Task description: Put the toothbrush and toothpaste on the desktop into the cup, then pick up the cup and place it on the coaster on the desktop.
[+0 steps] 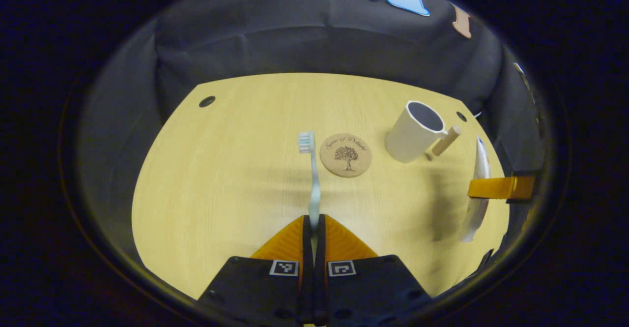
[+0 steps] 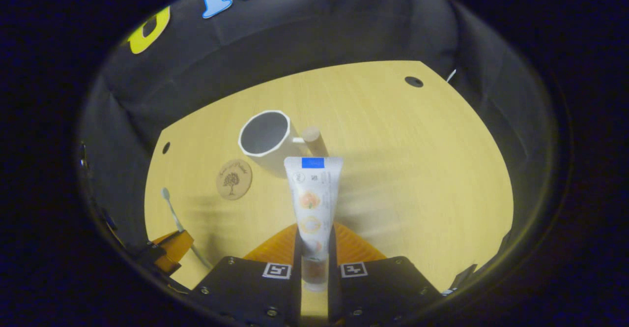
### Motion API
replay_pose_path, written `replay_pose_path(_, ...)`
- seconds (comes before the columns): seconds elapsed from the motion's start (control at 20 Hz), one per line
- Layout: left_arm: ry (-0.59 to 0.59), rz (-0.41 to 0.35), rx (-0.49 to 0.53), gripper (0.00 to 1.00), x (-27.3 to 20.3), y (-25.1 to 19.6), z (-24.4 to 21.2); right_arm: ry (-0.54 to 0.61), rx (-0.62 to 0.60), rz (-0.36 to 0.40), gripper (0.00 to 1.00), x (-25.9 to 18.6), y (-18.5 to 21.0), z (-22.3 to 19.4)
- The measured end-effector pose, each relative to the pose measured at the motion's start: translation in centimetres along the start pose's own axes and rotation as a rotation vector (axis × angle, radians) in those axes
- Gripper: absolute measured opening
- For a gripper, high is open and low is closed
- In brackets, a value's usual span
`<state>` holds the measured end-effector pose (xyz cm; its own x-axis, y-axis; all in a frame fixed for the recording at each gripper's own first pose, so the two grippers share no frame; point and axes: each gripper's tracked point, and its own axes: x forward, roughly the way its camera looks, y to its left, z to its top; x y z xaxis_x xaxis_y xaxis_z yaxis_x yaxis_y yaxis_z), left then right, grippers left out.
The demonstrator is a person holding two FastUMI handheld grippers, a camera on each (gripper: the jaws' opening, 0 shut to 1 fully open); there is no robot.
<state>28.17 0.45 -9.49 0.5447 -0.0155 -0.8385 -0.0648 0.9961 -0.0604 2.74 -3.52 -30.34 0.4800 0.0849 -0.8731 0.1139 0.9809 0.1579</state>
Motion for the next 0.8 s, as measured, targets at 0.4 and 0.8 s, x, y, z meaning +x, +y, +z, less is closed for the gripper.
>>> replay_pose_path(0.4, -0.127, -0.028, 0.022, 0.08, -2.7, -0.9, 3.3, -0.195, -0.042, 0.079, 0.22, -1.2, 2.0, 5.4)
replay_pose_path(0.8, -0.155, -0.045, 0.028, 0.08, -3.0, -1.8, 4.4, -0.359, -0.037, 0.144, 0.22, -1.0, 4.2, 11.6)
